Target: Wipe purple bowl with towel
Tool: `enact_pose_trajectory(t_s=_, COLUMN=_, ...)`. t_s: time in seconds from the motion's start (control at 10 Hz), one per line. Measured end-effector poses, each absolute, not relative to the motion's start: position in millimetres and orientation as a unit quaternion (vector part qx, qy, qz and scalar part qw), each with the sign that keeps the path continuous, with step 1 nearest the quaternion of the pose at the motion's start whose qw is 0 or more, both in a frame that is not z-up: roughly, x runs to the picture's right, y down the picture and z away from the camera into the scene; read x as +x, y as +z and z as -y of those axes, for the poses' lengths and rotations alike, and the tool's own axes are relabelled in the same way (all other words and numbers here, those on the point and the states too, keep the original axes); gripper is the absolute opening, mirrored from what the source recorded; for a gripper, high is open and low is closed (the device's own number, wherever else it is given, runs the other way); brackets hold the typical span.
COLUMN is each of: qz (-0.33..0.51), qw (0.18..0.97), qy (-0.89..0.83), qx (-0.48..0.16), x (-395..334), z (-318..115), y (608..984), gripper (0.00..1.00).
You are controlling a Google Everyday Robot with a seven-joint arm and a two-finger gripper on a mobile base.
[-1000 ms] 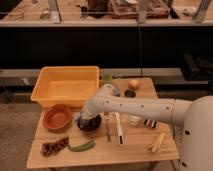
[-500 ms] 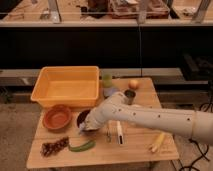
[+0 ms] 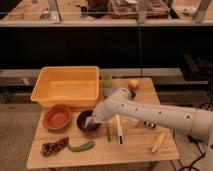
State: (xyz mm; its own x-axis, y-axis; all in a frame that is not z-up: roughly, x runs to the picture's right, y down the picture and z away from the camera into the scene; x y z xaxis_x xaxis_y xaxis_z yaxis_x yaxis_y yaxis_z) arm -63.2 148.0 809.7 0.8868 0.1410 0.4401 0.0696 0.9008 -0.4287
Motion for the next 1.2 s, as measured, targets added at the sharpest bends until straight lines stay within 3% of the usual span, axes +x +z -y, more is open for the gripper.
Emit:
enact_pose_trajectory(t_s=0.4, qz=0.219, qw=0.949, qy=0.068, qx=-0.216, x=-81.9, z=-115.1, y=839.6, gripper=0.00)
enact_pose_trajectory(t_s=1.2, qz=0.229, qw=0.942, qy=0.076, qx=-0.232, x=-101.2, z=-118.9, y=839.7, gripper=0.00)
